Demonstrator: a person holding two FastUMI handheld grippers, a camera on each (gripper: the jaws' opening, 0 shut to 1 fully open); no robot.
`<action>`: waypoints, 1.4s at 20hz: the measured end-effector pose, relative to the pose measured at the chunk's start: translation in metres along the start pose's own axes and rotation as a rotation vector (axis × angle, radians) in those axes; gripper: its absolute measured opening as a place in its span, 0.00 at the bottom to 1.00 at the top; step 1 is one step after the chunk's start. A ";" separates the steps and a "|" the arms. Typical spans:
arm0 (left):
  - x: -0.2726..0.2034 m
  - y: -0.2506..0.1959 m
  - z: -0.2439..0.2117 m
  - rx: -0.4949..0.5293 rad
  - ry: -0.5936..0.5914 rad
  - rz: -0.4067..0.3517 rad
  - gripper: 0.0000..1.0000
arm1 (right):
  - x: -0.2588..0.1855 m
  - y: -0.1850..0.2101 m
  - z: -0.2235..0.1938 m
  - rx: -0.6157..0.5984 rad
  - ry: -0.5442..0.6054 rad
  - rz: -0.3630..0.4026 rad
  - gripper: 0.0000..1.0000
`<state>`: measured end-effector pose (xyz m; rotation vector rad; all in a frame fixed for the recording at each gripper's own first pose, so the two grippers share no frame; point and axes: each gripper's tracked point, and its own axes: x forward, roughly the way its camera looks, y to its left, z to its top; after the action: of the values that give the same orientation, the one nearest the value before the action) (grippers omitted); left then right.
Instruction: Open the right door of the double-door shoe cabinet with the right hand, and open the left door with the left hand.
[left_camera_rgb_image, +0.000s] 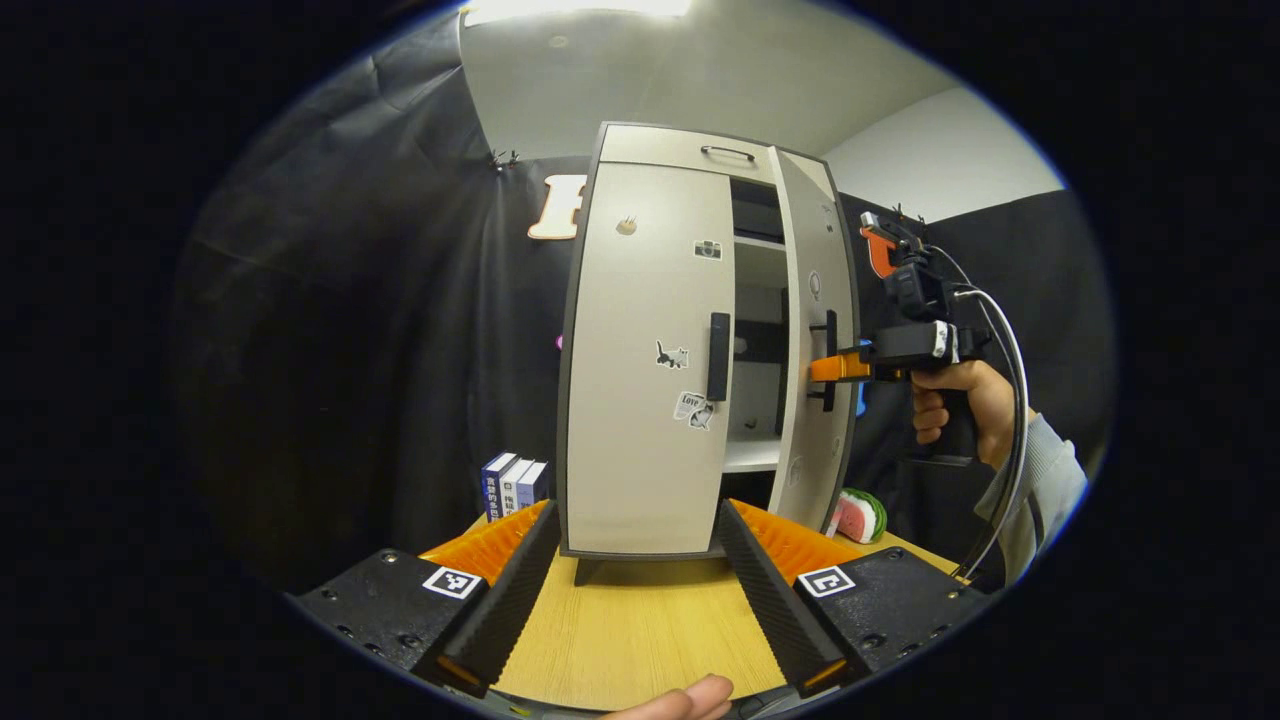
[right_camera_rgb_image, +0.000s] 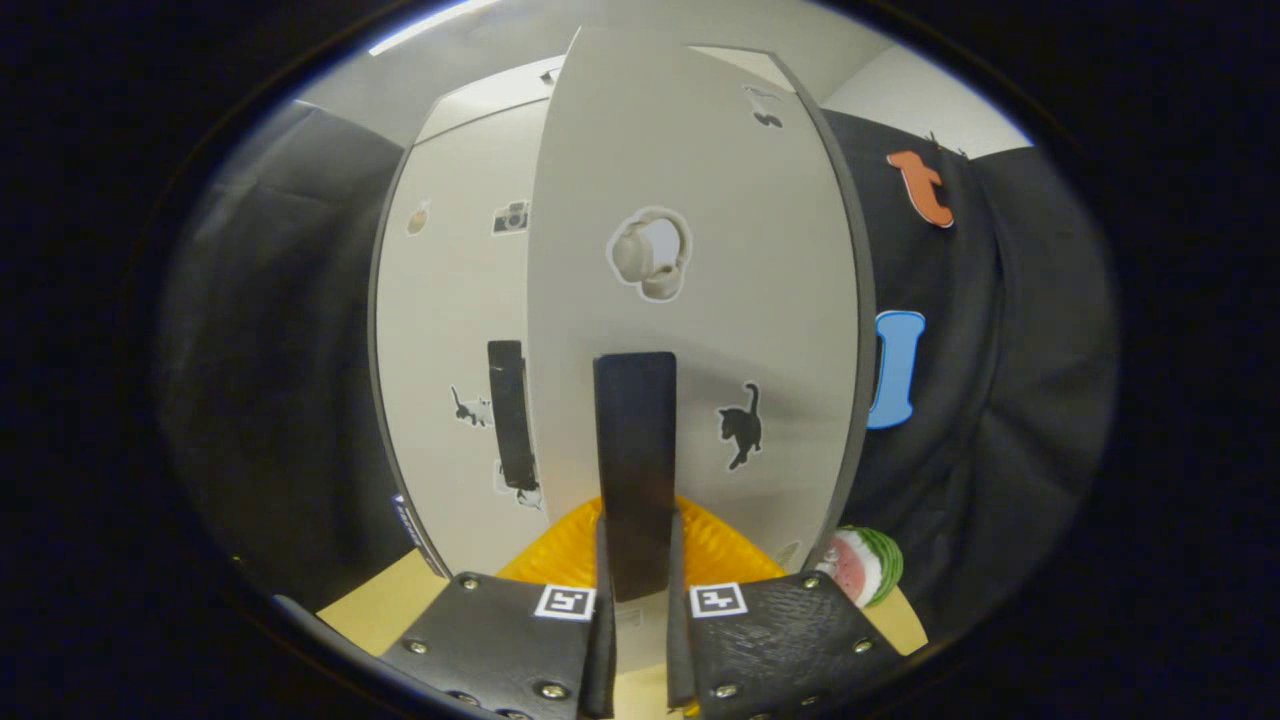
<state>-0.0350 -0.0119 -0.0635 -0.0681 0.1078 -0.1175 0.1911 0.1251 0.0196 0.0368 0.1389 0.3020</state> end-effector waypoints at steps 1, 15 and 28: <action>0.000 -0.002 0.000 0.001 0.001 -0.002 0.99 | -0.005 -0.004 -0.002 0.000 0.001 0.002 0.20; -0.003 -0.050 -0.010 0.013 0.012 -0.056 0.99 | -0.060 -0.061 -0.005 -0.017 -0.018 -0.037 0.19; 0.015 -0.062 -0.033 -0.018 0.059 -0.076 0.99 | -0.080 -0.192 -0.008 0.071 -0.057 -0.177 0.01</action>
<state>-0.0306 -0.0777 -0.0930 -0.0867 0.1648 -0.1948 0.1703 -0.0819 0.0115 0.1027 0.0954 0.1187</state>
